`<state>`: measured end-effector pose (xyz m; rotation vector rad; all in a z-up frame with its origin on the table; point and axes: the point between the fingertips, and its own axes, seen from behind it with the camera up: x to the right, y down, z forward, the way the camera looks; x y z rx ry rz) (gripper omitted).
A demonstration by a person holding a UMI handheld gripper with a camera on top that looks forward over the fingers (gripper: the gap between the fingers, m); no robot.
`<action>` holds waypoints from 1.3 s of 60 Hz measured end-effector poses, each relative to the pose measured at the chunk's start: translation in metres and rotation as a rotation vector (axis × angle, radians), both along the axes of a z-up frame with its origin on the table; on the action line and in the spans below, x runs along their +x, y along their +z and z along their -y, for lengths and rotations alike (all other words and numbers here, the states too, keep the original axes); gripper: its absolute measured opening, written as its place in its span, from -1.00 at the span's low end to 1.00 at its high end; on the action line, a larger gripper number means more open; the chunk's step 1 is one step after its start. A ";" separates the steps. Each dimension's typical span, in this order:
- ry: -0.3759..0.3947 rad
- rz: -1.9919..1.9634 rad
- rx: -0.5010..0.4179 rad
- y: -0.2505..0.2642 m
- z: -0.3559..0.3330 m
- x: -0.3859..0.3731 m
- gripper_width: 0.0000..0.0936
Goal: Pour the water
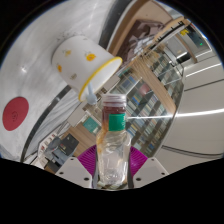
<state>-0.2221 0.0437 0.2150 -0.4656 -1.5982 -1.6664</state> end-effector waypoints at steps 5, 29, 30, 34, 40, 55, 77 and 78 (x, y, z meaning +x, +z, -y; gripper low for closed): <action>0.010 0.015 -0.010 -0.007 0.001 -0.001 -0.13; 0.112 -1.145 -0.208 0.108 0.046 0.024 -0.13; 0.113 -1.224 -0.235 0.108 0.047 0.026 -0.13; 0.117 -1.505 -0.344 0.100 0.050 0.035 -0.13; 0.069 -1.823 -0.467 0.058 0.054 0.049 -0.13; -0.139 -2.180 -0.631 -0.071 0.045 0.085 -0.13; -0.171 -2.188 -0.640 -0.139 0.043 0.086 0.10; -0.180 -2.186 -0.644 -0.139 0.044 0.086 0.15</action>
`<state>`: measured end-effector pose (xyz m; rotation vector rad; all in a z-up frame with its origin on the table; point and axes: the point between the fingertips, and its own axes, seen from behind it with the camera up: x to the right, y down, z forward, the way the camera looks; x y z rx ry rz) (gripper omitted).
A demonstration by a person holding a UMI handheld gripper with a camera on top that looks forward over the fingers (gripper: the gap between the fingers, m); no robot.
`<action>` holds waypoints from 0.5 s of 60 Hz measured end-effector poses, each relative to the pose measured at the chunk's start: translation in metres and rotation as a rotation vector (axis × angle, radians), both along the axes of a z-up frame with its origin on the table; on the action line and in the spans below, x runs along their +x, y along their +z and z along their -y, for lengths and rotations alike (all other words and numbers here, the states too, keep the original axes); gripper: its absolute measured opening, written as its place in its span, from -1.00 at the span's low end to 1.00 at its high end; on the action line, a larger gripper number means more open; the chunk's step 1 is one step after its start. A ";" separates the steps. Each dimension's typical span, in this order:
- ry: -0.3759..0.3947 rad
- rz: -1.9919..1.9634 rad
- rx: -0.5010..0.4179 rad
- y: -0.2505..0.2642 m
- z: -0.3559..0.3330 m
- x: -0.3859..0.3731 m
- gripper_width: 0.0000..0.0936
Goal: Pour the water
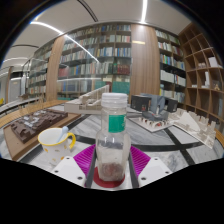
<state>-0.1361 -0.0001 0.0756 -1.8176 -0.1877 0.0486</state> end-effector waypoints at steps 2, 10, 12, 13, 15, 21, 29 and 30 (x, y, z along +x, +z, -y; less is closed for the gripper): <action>-0.005 0.005 -0.025 -0.002 0.002 0.001 0.25; -0.022 0.023 -0.063 0.009 0.022 0.009 0.80; -0.029 0.034 -0.062 0.015 0.032 0.011 0.82; -0.030 0.037 -0.061 0.020 0.037 0.011 0.83; -0.030 0.042 -0.062 0.026 0.049 0.010 0.85; -0.043 0.029 -0.082 0.044 0.093 0.009 0.83; -0.073 0.000 -0.100 0.065 0.162 0.009 0.83; -0.081 -0.004 -0.100 0.068 0.170 0.010 0.83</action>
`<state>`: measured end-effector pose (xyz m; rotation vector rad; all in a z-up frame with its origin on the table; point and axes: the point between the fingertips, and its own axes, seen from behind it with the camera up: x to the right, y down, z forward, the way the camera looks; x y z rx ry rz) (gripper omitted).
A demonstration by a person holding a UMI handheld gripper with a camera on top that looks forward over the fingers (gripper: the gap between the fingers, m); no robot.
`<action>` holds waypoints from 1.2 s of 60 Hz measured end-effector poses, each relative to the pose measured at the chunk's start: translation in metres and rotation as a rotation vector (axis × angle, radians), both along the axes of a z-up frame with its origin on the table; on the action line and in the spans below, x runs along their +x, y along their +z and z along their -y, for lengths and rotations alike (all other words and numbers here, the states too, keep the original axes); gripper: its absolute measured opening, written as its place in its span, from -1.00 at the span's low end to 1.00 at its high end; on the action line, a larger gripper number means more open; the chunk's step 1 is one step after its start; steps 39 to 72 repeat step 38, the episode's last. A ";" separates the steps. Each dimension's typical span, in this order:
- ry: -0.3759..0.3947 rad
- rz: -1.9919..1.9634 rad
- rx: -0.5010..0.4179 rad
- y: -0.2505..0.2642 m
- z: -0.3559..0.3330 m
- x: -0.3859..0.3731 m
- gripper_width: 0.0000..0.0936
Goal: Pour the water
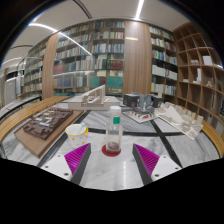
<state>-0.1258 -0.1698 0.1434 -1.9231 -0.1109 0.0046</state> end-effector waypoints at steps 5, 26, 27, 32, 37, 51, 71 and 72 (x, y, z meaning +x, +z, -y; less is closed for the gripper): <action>-0.011 -0.010 0.004 0.011 0.038 0.001 0.83; -0.044 0.064 0.016 0.017 0.115 0.018 0.82; -0.043 0.064 0.019 0.017 0.116 0.018 0.83; -0.042 0.054 0.024 0.020 0.121 0.019 0.83; -0.048 0.043 0.043 0.025 0.120 0.024 0.83; -0.049 0.045 0.048 0.026 0.120 0.025 0.83; -0.049 0.045 0.048 0.026 0.120 0.025 0.83; -0.049 0.045 0.048 0.026 0.120 0.025 0.83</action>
